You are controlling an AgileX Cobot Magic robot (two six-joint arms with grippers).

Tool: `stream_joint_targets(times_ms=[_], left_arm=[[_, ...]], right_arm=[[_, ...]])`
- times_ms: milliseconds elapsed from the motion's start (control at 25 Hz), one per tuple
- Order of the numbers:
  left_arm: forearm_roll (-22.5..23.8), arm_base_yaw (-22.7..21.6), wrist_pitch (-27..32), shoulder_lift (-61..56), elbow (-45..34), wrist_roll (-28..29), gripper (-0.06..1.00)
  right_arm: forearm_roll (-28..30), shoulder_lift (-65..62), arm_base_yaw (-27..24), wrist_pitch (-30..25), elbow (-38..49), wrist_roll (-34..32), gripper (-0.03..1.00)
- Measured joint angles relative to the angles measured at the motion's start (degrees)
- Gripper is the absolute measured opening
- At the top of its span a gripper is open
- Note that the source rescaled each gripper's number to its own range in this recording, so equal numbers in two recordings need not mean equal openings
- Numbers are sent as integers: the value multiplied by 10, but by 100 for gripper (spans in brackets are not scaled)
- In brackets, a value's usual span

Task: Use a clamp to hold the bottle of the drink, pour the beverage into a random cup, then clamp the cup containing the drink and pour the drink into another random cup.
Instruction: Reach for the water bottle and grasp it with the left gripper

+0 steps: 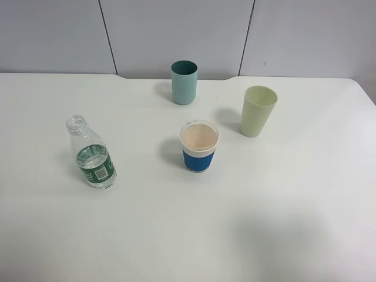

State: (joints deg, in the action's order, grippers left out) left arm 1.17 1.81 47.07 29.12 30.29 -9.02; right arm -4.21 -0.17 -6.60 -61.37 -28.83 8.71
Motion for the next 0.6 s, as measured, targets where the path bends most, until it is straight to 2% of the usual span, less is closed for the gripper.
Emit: stream_joint_targets(times_ms=[160, 360, 600], left_arm=[[0, 40, -8, 57, 0, -24, 100], [0, 122, -9, 133, 0, -36, 100], [2, 182, -12, 171, -4, -40, 100]], right_arm=[[0, 0, 0, 0, 0, 0, 100], [0, 0, 0, 0, 0, 0, 100], [0, 0, 0, 0, 0, 0, 100]])
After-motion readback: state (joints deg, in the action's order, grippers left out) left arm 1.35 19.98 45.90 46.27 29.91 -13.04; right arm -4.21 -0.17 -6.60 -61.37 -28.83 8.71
